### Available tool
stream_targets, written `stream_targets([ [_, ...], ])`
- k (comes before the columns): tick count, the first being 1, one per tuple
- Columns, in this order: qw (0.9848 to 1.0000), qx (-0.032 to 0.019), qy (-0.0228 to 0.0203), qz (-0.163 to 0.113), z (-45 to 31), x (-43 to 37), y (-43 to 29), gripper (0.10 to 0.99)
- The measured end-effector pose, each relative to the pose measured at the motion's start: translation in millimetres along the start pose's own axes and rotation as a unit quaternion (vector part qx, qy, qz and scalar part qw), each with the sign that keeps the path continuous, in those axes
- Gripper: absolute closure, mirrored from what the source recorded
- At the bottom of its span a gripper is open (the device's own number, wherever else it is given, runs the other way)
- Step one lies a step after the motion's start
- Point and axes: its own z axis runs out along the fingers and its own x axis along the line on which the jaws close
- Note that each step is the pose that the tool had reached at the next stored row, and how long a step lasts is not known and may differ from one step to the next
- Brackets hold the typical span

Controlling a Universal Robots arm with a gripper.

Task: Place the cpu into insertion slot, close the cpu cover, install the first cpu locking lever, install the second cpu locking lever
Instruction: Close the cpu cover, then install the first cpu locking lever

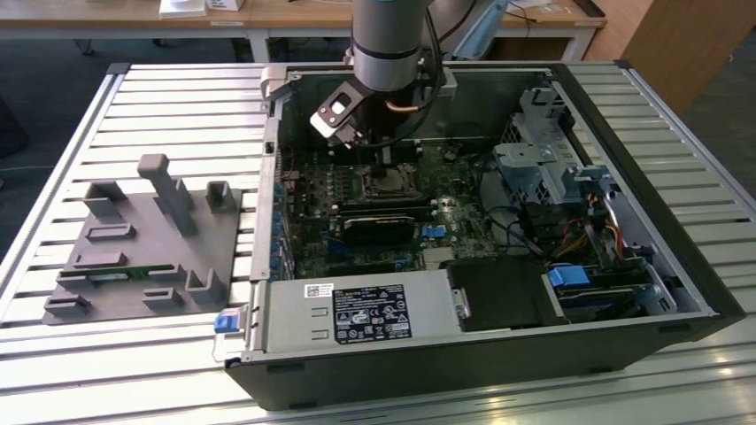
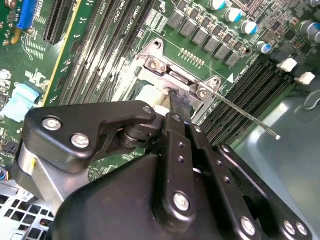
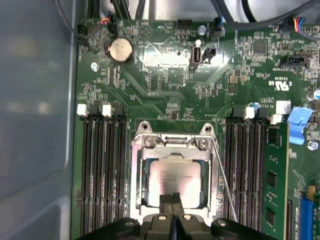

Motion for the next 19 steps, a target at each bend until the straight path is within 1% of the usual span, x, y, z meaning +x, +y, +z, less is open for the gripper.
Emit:
stream_targets([
  [2,1.0,0.0002,-0.0001,0.0,0.0,0.0,2.2,0.98],
  [5,1.0,0.0007,-0.0001,0.0,0.0,-0.1,8.2,0.98],
  [9,1.0,0.0007,0.0,0.0,0.1,-0.2,13.0,0.98],
  [12,1.0,0.0008,-0.0001,0.0,0.1,-0.2,15.2,0.98],
  [19,1.0,0.0008,-0.0001,0.0,-0.4,-0.1,15.4,0.98],
])
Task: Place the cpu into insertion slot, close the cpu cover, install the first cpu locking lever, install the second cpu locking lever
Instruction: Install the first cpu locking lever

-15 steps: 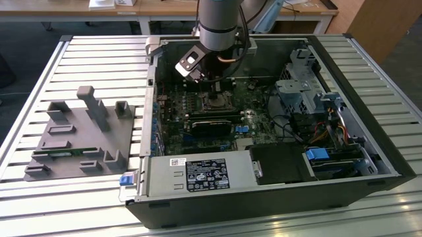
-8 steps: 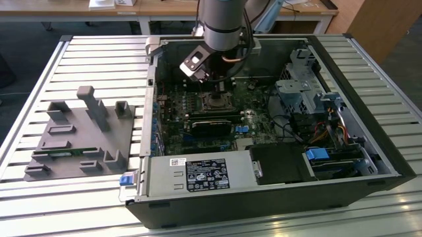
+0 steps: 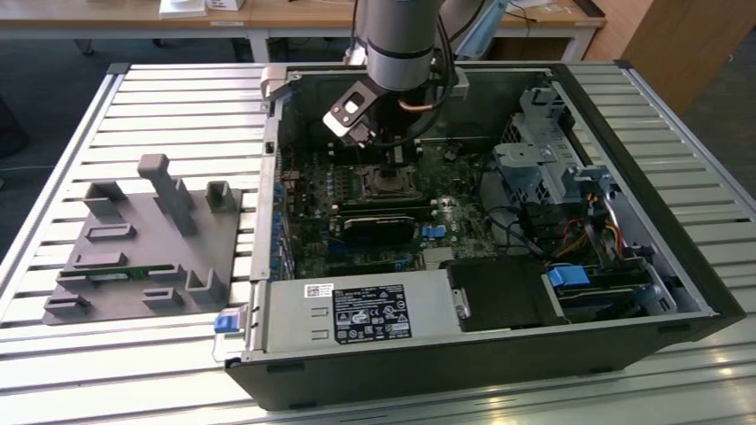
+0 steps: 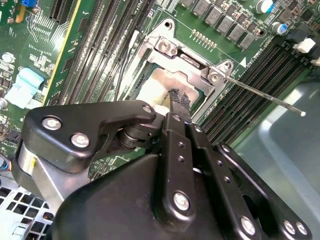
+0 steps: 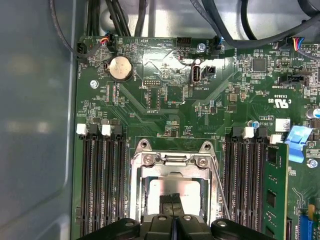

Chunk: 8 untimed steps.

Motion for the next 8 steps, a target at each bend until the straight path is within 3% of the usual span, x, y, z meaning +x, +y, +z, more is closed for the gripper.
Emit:
stream_targets([
  [8,1.0,0.0,0.0,0.0,-2.1,0.0,0.0,0.98],
])
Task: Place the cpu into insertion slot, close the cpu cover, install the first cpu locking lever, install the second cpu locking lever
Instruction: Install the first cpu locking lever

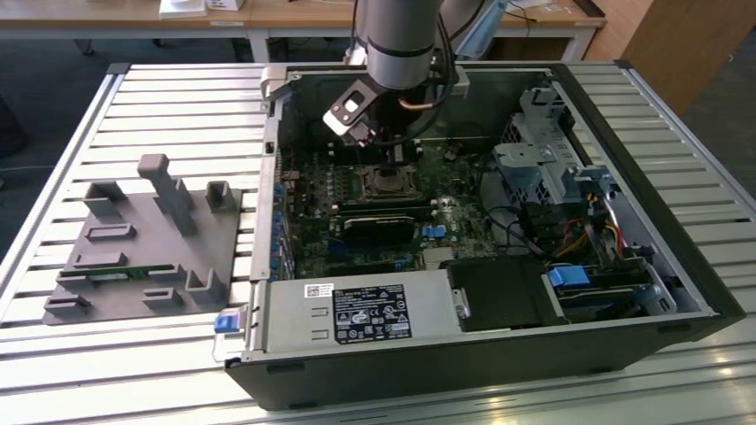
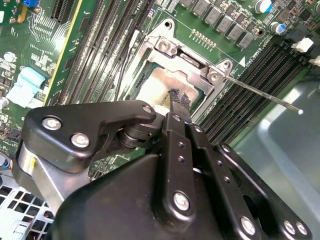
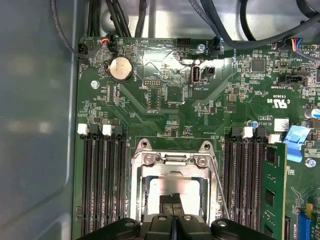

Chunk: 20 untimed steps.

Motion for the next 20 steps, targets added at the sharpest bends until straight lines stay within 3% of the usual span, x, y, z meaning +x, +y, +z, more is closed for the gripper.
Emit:
stream_targets([
  [20,1.0,0.0,0.0,0.0,-4.0,0.1,0.1,0.98],
])
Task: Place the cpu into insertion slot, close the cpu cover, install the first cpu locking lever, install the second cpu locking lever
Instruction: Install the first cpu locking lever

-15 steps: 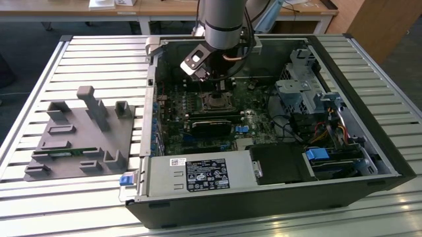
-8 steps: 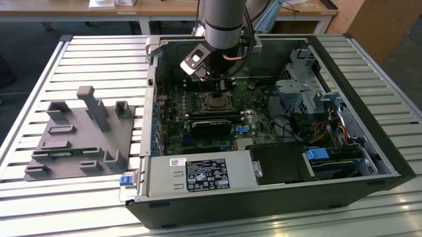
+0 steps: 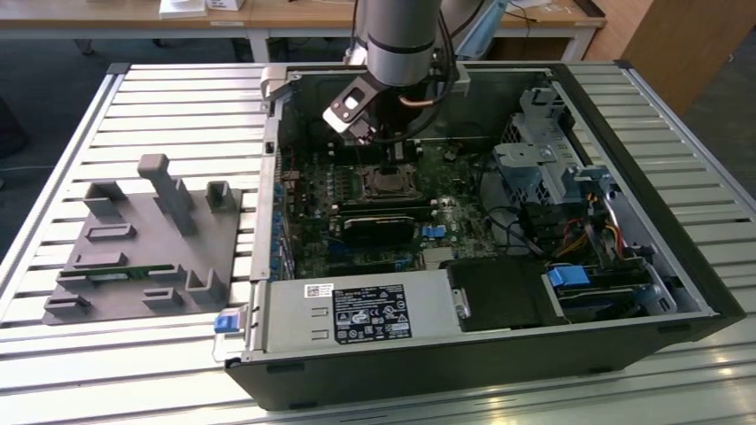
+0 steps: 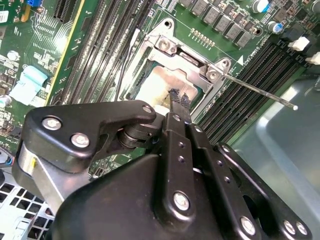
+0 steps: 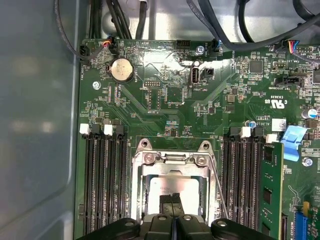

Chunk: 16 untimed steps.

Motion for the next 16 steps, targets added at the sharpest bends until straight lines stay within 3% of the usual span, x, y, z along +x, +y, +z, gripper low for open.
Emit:
stream_targets([
  [16,1.0,0.0,0.0,0.0,-5.3,0.1,0.1,0.98],
])
